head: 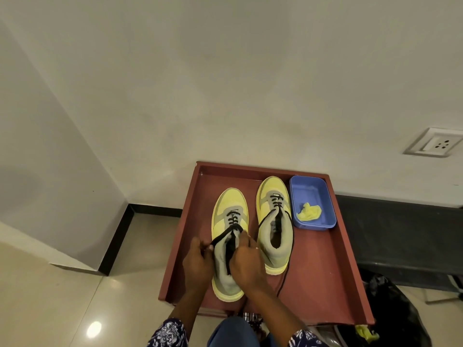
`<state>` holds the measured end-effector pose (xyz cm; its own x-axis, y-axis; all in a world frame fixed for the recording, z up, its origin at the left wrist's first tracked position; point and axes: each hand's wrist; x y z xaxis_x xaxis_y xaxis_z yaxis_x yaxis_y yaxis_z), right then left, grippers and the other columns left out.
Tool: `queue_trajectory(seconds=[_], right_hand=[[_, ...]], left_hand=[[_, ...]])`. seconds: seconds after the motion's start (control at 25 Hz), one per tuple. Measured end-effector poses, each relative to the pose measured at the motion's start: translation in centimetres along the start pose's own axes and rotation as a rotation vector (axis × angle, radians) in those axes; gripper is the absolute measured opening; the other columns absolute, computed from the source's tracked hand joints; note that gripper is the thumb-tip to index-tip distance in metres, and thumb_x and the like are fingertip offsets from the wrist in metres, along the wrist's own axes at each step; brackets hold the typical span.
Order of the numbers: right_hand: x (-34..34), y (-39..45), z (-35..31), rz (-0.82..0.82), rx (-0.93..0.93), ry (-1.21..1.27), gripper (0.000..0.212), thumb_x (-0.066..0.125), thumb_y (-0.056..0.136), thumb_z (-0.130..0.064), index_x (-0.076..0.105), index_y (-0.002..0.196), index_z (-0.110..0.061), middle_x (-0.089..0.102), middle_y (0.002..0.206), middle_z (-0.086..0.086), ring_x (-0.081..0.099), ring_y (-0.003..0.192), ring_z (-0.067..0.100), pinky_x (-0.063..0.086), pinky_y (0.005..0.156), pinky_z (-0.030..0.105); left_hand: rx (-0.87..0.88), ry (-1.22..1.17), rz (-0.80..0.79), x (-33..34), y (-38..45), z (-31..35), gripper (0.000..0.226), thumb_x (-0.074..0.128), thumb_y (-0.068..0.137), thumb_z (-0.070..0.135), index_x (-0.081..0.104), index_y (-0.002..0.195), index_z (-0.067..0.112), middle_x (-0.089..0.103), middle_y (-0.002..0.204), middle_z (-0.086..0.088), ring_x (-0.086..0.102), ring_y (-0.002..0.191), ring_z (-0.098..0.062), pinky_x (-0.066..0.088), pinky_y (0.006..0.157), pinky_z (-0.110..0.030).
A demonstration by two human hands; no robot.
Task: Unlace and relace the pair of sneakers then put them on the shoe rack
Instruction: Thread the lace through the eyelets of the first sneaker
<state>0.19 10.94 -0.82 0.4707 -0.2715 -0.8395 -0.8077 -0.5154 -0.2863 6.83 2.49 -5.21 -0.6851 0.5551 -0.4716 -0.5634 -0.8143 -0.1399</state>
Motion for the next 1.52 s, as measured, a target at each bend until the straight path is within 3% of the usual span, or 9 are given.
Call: queue_trajectory(seconds=[0.12, 0.2, 0.36, 0.52, 0.68, 0.88, 1.12, 1.28, 1.52], right_hand=[[0.3, -0.3, 0.0, -0.032, 0.008, 0.042, 0.058, 0.035, 0.096, -0.015, 0.008, 0.144, 0.005, 0.029, 0.148, 0.021, 0.040, 0.130, 0.032, 0.036, 0.102, 0.032], [0.1, -0.4, 0.0, -0.076, 0.024, 0.036, 0.064, 0.035, 0.096, -0.017, 0.001, 0.143, 0.008, 0.023, 0.150, 0.021, 0.034, 0.135, 0.031, 0.032, 0.106, 0.029], [-0.4, -0.8, -0.2, -0.155, 0.106, 0.069, 0.073, 0.040, 0.096, -0.023, -0.003, 0.142, 0.012, 0.033, 0.145, 0.025, 0.042, 0.129, 0.034, 0.038, 0.099, 0.031], [-0.7, -0.7, 0.1, -0.177, 0.170, 0.046, 0.057, 0.044, 0.094, -0.019, 0.025, 0.135, 0.015, 0.055, 0.128, 0.020, 0.057, 0.114, 0.029, 0.045, 0.080, 0.028], [-0.7, -0.3, 0.3, -0.174, 0.133, -0.009, 0.035, 0.049, 0.089, -0.020, 0.058, 0.111, 0.006, 0.061, 0.115, 0.020, 0.061, 0.105, 0.031, 0.039, 0.066, 0.027], [-0.9, -0.3, 0.6, -0.118, 0.138, 0.052, 0.025, 0.050, 0.085, -0.013, 0.062, 0.101, 0.003, 0.067, 0.106, 0.019, 0.062, 0.099, 0.033, 0.048, 0.072, 0.033], [-1.1, 0.6, -0.9, -0.042, 0.132, 0.054, 0.026, 0.047, 0.090, -0.016, 0.061, 0.103, 0.002, 0.065, 0.108, 0.019, 0.061, 0.101, 0.033, 0.048, 0.075, 0.033], [-1.5, 2.2, -2.6, -0.033, 0.105, 0.080, 0.028, 0.045, 0.092, -0.016, 0.059, 0.109, 0.001, 0.062, 0.113, 0.018, 0.059, 0.104, 0.033, 0.046, 0.075, 0.031], [-0.7, 4.7, -3.5, -0.045, 0.092, 0.136, 0.027, 0.047, 0.092, -0.018, 0.059, 0.109, -0.001, 0.063, 0.112, 0.016, 0.060, 0.103, 0.031, 0.044, 0.071, 0.029]], left_hand=[[-0.088, 0.013, -0.004, 0.1, -0.5, 0.2, 0.012, 0.048, 0.092, 0.007, 0.055, 0.082, 0.009, 0.057, 0.075, -0.001, 0.056, 0.076, -0.020, 0.038, 0.064, -0.025], [-0.071, 0.033, -0.024, -0.2, -0.9, 0.5, 0.022, 0.047, 0.094, 0.015, 0.054, 0.074, 0.013, 0.055, 0.066, 0.002, 0.055, 0.070, -0.020, 0.037, 0.056, -0.024], [-0.061, 0.059, -0.134, -0.6, -1.4, 1.4, 0.031, 0.047, 0.094, 0.032, 0.060, 0.072, 0.014, 0.055, 0.058, 0.007, 0.056, 0.058, -0.012, 0.034, 0.048, -0.014], [-0.043, 0.195, -0.262, -0.7, -1.3, 1.9, 0.031, 0.053, 0.091, 0.036, 0.065, 0.087, 0.008, 0.063, 0.072, -0.002, 0.060, 0.072, -0.016, 0.041, 0.060, -0.019], [-0.059, 0.321, -0.322, -0.7, -0.8, 2.4, 0.031, 0.059, 0.086, 0.037, 0.053, 0.064, 0.017, 0.052, 0.058, 0.007, 0.053, 0.059, -0.009, 0.034, 0.049, -0.016], [-0.023, 0.400, -0.287, -0.5, -0.7, 2.8, 0.038, 0.053, 0.090, 0.022, 0.040, 0.054, 0.020, 0.043, 0.054, 0.008, 0.039, 0.049, -0.001, 0.033, 0.042, -0.013], [-0.045, 0.371, -0.197, -1.0, 0.9, 2.9, 0.024, 0.045, 0.093, 0.016, 0.062, 0.089, -0.001, 0.057, 0.077, -0.004, 0.052, 0.065, -0.011, 0.038, 0.057, -0.017], [-0.032, 0.338, -0.182, -2.0, 2.9, 3.2, 0.026, 0.044, 0.093, 0.011, 0.057, 0.073, 0.002, 0.048, 0.061, 0.002, 0.042, 0.051, -0.003, 0.027, 0.044, -0.012], [0.002, 0.407, -0.140, -2.6, 5.3, 3.2, 0.036, 0.043, 0.094, 0.013, 0.040, 0.059, 0.017, 0.040, 0.057, 0.007, 0.038, 0.052, -0.002, 0.032, 0.044, -0.009]])
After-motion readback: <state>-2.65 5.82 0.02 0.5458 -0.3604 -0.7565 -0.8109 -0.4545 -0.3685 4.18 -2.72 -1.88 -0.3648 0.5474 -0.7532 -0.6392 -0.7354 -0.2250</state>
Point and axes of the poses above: each hand's wrist, its own y-axis towards the middle knuckle, its own x-axis out of the palm, z = x × y
